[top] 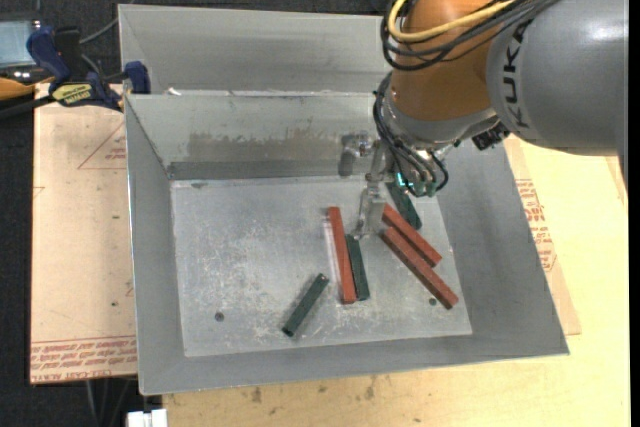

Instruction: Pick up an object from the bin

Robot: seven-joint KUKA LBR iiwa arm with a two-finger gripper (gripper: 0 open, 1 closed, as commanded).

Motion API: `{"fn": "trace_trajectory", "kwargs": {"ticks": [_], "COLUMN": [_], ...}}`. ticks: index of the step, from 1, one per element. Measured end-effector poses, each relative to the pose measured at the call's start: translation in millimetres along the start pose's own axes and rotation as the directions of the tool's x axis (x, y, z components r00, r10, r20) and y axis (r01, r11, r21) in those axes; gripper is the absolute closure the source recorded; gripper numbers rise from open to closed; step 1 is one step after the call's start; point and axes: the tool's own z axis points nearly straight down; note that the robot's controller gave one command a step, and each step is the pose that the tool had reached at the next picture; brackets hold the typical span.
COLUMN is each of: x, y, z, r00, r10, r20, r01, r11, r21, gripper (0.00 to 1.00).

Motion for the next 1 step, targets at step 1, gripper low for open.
{"fn": "trace_trajectory", "kwargs": {"ticks": [1], "x": [1.7], "y": [-23.0], "z": [113.1], "r00": [0.951], "r10": [-0.31], "r20": [0.004], "r01": [0.31], "r11": [0.951], "r21": [0.001], "gripper": [0.0]}}
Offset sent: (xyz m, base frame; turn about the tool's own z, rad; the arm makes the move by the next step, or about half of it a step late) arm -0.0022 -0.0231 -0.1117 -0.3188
